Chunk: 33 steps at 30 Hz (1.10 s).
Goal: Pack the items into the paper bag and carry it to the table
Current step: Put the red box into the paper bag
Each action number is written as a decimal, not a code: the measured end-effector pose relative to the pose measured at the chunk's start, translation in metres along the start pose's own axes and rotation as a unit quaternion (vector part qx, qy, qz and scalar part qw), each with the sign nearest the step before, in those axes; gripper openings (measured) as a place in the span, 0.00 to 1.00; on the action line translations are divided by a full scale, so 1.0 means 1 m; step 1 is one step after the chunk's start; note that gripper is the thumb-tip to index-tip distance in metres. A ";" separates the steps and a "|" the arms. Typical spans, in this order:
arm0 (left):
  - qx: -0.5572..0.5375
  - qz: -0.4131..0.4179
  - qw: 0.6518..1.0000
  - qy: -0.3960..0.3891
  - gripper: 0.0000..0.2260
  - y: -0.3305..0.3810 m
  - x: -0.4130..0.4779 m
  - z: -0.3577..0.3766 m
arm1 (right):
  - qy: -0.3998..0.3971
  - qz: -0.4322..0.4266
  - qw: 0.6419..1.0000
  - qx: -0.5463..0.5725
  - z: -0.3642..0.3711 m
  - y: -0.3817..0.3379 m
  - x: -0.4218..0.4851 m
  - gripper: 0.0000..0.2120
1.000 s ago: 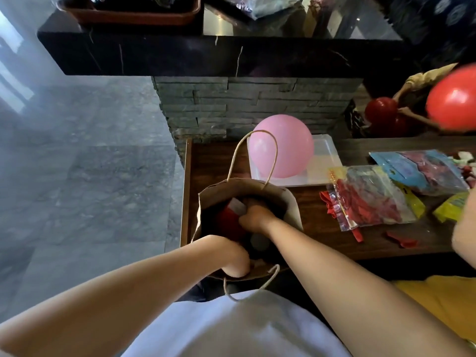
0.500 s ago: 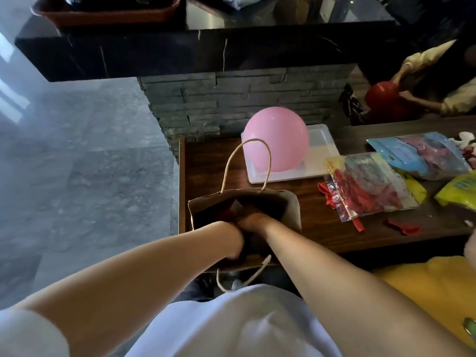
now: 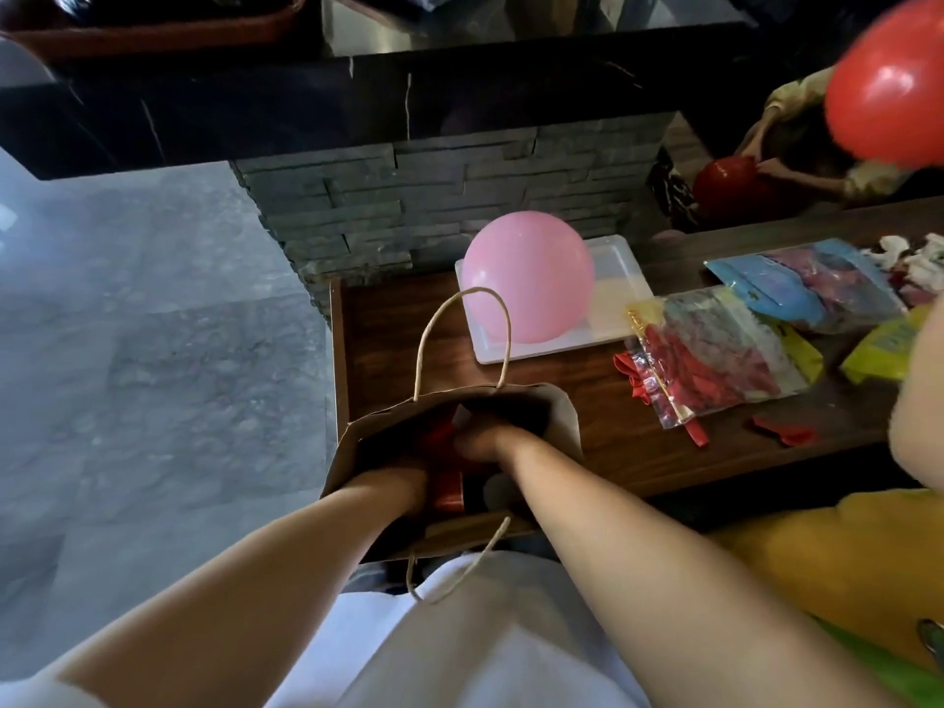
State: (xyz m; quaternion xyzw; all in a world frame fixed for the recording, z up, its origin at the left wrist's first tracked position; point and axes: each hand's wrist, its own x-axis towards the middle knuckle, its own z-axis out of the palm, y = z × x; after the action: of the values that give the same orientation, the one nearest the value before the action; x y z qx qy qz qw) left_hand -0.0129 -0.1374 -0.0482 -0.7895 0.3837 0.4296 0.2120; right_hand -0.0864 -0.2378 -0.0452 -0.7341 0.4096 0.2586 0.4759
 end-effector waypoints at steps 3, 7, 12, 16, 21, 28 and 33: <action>0.007 0.053 0.999 -0.008 0.19 -0.002 -0.014 -0.013 | 0.004 0.003 0.999 0.047 0.000 0.003 0.003 0.24; -0.022 0.076 0.997 0.017 0.23 -0.011 -0.031 -0.036 | 0.027 0.034 0.992 0.114 -0.004 0.006 0.007 0.22; -0.094 0.056 0.994 0.030 0.26 -0.033 -0.037 -0.050 | 0.037 0.097 0.970 0.220 -0.004 0.004 0.006 0.21; -0.117 0.051 0.990 0.052 0.24 -0.032 -0.036 -0.061 | 0.039 0.101 0.933 0.342 0.003 0.009 0.009 0.24; -0.149 0.053 0.980 0.119 0.08 -0.014 -0.038 -0.076 | 0.014 0.142 0.947 0.289 0.009 0.028 0.017 0.27; -0.121 0.037 0.981 0.148 0.16 -0.008 -0.045 -0.076 | -0.029 0.089 0.969 0.227 0.009 0.016 0.023 0.20; -0.049 -0.013 0.978 0.204 0.28 -0.009 -0.051 -0.075 | 0.022 0.094 0.991 0.095 0.022 0.020 0.035 0.21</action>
State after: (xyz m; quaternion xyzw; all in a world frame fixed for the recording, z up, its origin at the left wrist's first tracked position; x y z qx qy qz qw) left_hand 0.0156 -0.1600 0.0347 -0.8748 0.3872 0.2748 0.0962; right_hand -0.0852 -0.2339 -0.0911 -0.6496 0.5097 0.2454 0.5079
